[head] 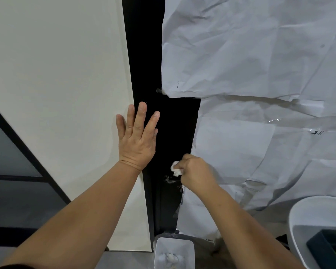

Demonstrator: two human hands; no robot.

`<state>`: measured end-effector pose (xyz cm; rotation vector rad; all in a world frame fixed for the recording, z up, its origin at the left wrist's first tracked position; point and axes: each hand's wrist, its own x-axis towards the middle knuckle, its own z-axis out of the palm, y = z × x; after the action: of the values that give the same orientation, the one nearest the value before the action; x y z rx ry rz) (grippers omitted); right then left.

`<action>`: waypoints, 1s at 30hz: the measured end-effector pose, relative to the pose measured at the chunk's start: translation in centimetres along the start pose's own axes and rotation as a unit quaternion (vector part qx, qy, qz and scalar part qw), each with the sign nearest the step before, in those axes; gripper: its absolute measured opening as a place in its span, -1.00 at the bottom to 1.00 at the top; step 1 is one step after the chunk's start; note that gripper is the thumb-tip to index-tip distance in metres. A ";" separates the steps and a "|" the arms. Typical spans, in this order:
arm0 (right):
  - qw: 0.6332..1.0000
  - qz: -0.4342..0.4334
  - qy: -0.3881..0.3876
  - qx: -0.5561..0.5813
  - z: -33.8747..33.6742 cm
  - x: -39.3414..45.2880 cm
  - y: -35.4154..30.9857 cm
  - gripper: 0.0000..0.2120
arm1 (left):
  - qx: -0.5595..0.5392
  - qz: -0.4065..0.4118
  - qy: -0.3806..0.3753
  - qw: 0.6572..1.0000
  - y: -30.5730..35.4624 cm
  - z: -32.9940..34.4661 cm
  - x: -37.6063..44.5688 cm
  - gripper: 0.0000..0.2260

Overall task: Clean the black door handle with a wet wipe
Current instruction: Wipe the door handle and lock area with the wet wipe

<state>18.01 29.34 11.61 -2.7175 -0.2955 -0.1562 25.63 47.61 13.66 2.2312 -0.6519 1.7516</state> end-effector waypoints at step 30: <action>0.999 0.004 -0.006 0.033 0.5 0.5 -0.8 -0.72 | 0.000 -0.002 0.011 1.000 0.2 0.0 0.1 -0.61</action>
<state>18.37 30.31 11.57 -2.6552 -0.2891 -0.1268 25.57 47.43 13.76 2.2085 -0.6421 1.7700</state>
